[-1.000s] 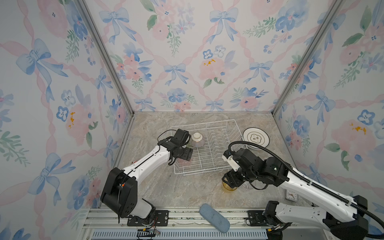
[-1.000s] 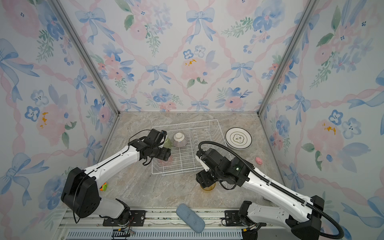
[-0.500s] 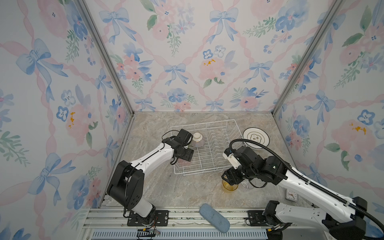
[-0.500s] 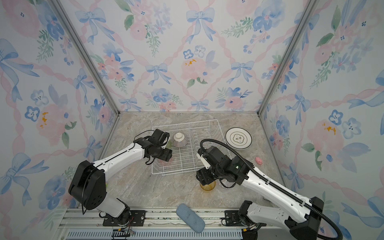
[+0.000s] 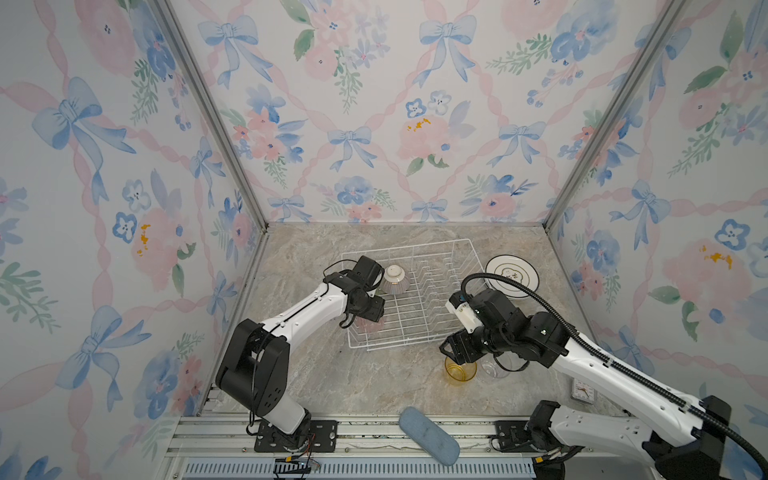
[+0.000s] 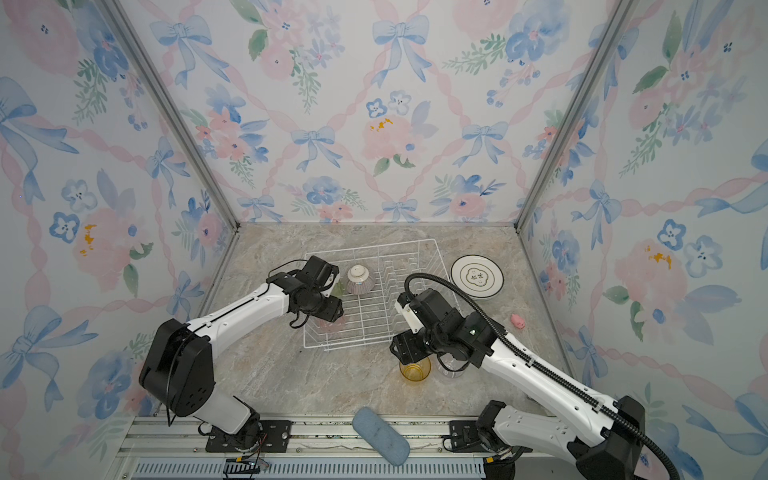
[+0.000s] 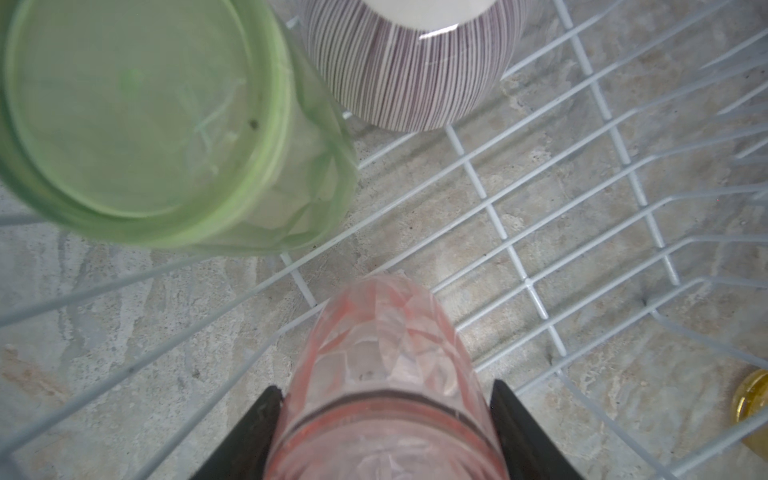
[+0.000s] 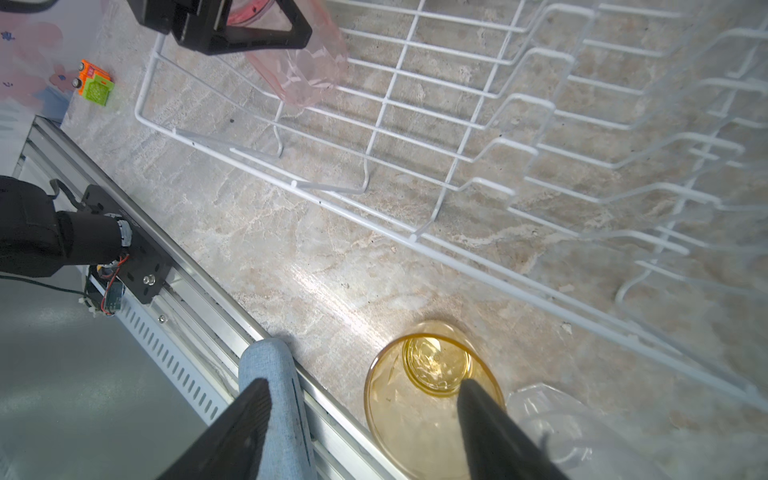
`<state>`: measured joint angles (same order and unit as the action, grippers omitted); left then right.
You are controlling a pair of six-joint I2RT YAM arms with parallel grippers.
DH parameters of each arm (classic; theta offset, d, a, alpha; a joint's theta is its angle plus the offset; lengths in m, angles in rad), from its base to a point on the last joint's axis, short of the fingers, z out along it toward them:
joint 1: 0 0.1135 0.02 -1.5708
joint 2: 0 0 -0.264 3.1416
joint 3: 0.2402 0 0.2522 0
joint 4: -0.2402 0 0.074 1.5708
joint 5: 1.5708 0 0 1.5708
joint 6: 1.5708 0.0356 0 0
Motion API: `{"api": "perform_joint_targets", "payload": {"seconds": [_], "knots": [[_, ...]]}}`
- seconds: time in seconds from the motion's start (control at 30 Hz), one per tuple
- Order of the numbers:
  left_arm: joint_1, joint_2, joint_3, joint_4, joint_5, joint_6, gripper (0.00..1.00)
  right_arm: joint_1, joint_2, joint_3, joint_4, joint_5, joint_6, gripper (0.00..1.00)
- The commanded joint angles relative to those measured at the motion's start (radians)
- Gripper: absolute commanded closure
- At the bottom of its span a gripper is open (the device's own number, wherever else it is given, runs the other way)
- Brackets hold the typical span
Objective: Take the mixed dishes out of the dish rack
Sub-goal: 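Grip and lift the pink glass with the left gripper while the right gripper returns, then close the right gripper on the pink glass held by the left gripper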
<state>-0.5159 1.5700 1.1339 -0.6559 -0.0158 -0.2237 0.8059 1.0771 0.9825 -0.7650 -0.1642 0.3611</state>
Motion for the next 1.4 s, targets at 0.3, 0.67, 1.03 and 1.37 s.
{"api": "perform_joint_targets", "payload": {"seconds": [0.3, 0.67, 1.03, 1.37], "knots": [[0.037, -0.098, 0.096, -0.011, 0.174, 0.014, 0.47, -0.096, 0.021, -0.101, 0.479, -0.329, 0.112, 0.27], [0.062, -0.171, 0.139, 0.135, 0.482, -0.016, 0.47, -0.19, 0.067, -0.281, 0.956, -0.525, 0.318, 0.45], [0.073, -0.22, 0.084, 0.325, 0.72, -0.099, 0.47, -0.222, 0.07, -0.331, 1.14, -0.538, 0.38, 0.47], [0.077, -0.237, 0.031, 0.442, 0.828, -0.161, 0.47, -0.261, 0.054, -0.319, 1.198, -0.544, 0.401, 0.48]]}}
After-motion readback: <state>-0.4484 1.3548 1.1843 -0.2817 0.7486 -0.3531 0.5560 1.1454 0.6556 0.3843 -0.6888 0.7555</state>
